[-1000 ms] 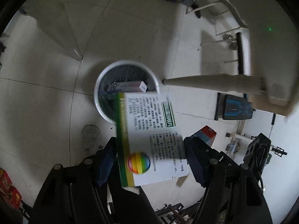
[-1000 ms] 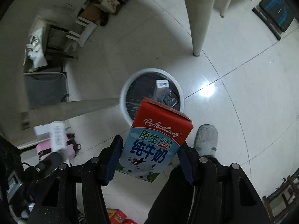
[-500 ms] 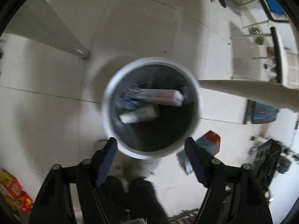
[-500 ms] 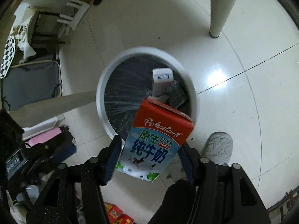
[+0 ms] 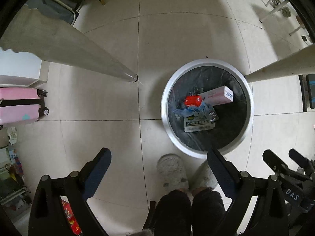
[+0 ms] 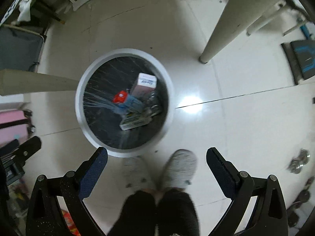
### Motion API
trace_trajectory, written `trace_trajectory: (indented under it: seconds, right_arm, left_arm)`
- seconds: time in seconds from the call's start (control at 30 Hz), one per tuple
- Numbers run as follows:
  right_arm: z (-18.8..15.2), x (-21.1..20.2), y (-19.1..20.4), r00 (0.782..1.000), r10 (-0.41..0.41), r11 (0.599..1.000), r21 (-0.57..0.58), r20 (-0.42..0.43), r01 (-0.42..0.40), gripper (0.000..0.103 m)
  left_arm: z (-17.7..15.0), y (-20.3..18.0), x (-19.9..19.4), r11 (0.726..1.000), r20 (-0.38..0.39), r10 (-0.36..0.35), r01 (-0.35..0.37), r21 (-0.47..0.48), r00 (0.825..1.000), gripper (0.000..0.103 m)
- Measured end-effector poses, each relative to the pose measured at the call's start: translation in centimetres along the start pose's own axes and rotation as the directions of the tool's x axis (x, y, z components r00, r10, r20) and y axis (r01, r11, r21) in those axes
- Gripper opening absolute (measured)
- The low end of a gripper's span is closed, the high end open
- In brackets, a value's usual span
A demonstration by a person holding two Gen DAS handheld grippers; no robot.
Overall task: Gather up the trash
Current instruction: 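Carry both items over the trash bin and open both grippers to drop them, then grasp the green medicine box with the right gripper while the left grasps the orange snack bag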
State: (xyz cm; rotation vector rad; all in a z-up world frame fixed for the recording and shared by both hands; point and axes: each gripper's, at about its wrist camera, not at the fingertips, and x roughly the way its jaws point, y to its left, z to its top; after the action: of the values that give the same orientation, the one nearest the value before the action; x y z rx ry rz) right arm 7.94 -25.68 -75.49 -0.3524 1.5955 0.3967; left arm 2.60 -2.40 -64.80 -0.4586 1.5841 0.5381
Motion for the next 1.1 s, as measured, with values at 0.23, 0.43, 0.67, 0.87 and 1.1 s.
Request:
trace_trajectory:
  seconds: [0.23, 0.43, 0.67, 0.87, 1.1]
  right_arm:
    - [-1.2, -4.8, 0.5, 0.999, -0.045, 0.999, -0.022, 0.028, 0.046, 0.101]
    - [-2.5, -10.6, 1.5, 0.997, -0.042, 0.998, -0.047, 0.062, 0.045, 0.101]
    - [-4.5, -18.9, 2.9, 0.994, -0.036, 0.996, -0.075, 0.104, 0.044, 0.101]
    - [-6.5, -27.4, 4.1, 0.991, -0.020, 0.996, -0.086, 0.130, 0.031, 0.101]
    - [-8.0, -36.2, 5.6, 0.990, 0.008, 0.996, -0.089, 0.142, 0.005, 0.101]
  left_arm:
    - [-1.2, 0.1, -2.7, 1.000, 0.015, -0.009, 0.009, -0.013, 1.000, 0.099]
    - [-2.9, 0.5, -6.9, 0.999, 0.026, -0.035, 0.036, -0.032, 0.999, 0.099]
    - [-4.9, 0.9, -13.3, 0.996, 0.040, -0.075, 0.076, -0.042, 0.996, 0.099]
    - [-6.8, 1.8, -20.0, 0.996, 0.072, -0.083, 0.084, -0.007, 0.994, 0.099]
    - [-7.4, 3.8, -27.8, 0.995, 0.137, -0.098, 0.100, -0.011, 0.986, 0.099]
